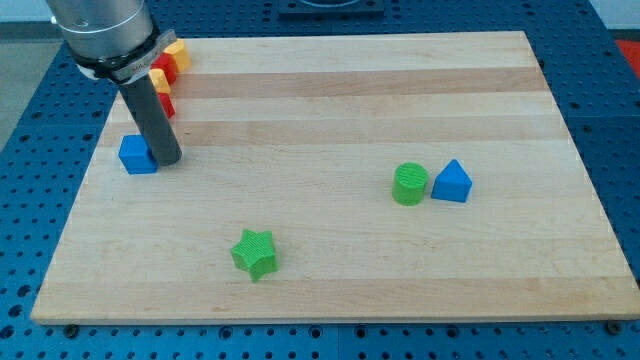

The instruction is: Push the blue cube to the bottom of the red star

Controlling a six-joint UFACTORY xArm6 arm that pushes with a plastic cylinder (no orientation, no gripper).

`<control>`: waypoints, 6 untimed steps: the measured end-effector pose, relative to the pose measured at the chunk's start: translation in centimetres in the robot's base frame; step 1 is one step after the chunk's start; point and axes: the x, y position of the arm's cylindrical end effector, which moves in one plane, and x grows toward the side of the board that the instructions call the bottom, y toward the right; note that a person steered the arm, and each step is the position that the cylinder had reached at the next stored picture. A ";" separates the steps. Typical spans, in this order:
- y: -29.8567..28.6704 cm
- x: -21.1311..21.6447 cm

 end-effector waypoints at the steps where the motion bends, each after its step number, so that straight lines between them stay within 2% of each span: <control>1: 0.3 0.5; 2: 0.9 3.1; 3: -1.4 4.1; 4: -3.1 3.6; 6: -3.1 -1.1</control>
